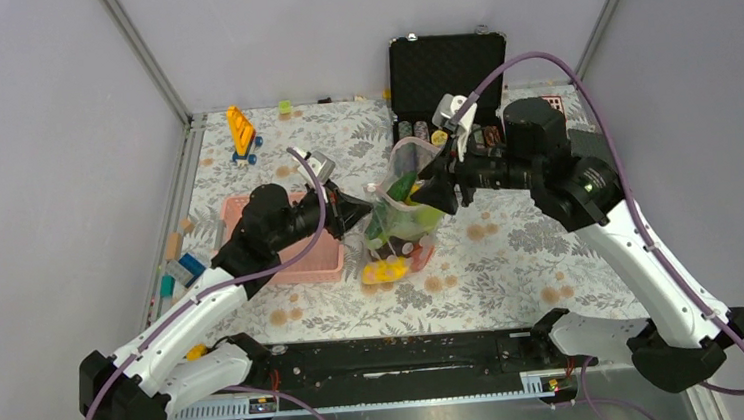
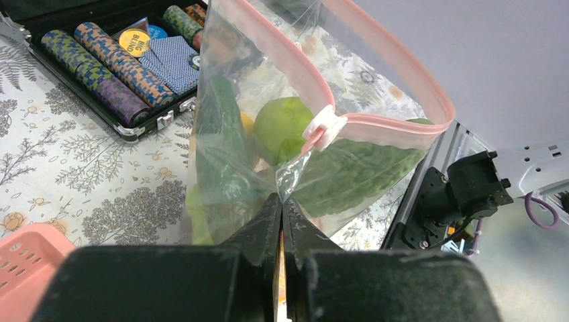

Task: Place the food in the zip-top bag and seal the zipper
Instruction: Adjust the zipper food storage bag at the center of the board.

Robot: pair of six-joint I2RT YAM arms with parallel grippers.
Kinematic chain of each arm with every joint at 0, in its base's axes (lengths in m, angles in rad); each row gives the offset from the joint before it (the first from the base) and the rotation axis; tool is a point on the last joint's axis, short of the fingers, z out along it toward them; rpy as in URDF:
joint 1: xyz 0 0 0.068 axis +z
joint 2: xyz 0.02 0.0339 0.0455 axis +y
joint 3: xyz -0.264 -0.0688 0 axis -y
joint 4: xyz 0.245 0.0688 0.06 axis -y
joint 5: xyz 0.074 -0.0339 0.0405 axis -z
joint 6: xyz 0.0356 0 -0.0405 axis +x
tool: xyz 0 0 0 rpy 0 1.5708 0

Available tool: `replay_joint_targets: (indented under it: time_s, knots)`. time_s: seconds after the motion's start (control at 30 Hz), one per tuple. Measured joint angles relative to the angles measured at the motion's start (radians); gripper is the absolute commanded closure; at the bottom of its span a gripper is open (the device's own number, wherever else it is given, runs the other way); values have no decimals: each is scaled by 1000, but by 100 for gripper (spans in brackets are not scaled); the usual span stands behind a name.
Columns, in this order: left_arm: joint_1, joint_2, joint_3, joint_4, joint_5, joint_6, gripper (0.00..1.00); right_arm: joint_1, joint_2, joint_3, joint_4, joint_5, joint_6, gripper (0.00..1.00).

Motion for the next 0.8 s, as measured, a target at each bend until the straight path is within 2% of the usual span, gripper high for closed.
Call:
replay_joint_targets:
  time_s: [0.13,0.3,0.37,0.43,0.5,0.6,0.67,0.7,0.77,0.8]
  knots:
    - [0,0,-1,0,0,8,100,1,-1,-34,29,-77,30,44]
    - [0,-2,-1,0,0,21,100,10,103,-34,24,-103,34,45]
    - [0,-2,-1,0,0,23,100,25,138,-34,7,-98,23,54]
    - [0,-2,-1,0,0,25,100,41,156,-34,-13,-86,13,77]
    - [0,-2,-1,-2,0,27,100,49,161,-34,-21,-68,12,91]
    - [0,-3,-1,-3,0,34,100,50,161,-34,-18,-46,16,100]
    - [0,-6,-5,0,2,43,97,50,161,-34,-16,-33,26,100]
    - [0,-9,-11,5,6,48,85,50,161,-34,-16,-31,30,100]
    - [0,-18,-24,11,18,57,50,51,162,-34,-16,-29,32,100]
    - [0,-24,-30,16,25,66,37,51,162,-34,-15,-29,32,100]
